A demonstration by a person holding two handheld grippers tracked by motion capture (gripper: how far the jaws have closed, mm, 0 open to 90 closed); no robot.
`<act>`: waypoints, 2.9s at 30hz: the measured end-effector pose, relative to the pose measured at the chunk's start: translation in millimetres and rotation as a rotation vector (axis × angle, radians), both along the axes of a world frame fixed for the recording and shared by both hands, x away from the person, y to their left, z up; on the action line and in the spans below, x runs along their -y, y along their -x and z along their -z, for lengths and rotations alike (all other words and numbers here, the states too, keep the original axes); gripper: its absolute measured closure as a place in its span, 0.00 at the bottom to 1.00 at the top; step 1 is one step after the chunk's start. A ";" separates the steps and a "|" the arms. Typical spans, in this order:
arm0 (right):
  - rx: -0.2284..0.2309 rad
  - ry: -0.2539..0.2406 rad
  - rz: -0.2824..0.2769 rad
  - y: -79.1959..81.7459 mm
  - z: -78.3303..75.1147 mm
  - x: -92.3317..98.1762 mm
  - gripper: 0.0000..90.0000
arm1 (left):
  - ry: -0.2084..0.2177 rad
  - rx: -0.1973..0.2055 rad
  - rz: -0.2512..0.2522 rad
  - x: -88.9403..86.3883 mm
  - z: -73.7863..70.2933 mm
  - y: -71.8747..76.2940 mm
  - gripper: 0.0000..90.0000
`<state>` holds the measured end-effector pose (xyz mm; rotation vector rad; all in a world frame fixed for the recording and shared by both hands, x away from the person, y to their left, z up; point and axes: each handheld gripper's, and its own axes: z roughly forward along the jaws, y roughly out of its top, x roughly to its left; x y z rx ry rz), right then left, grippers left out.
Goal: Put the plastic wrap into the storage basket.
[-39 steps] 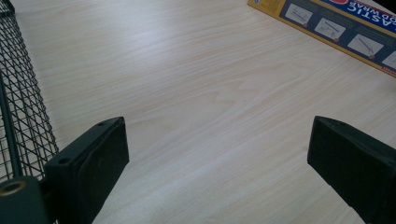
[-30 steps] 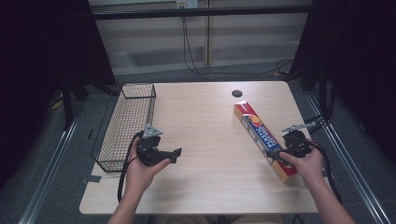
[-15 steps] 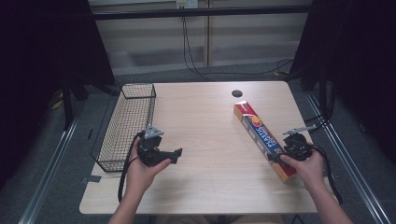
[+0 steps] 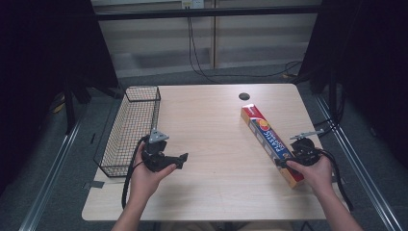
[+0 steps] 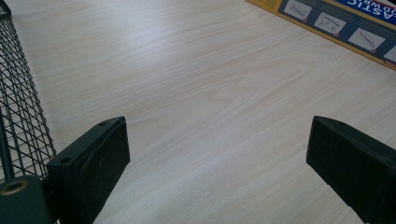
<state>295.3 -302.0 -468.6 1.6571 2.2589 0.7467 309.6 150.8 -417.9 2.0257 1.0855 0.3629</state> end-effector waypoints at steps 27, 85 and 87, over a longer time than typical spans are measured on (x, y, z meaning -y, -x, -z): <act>-0.003 0.049 -0.041 -7.5 0.3 -9.3 0.40 | -0.012 -0.005 0.007 -1.1 0.9 1.2 0.07; 0.005 0.016 -0.059 -27.1 -1.2 -20.2 0.33 | -0.028 -0.025 0.024 3.9 5.9 -0.5 0.08; -0.016 0.026 -0.063 -31.2 -1.5 -22.1 0.32 | -0.023 -0.029 0.020 4.1 6.5 -0.7 0.08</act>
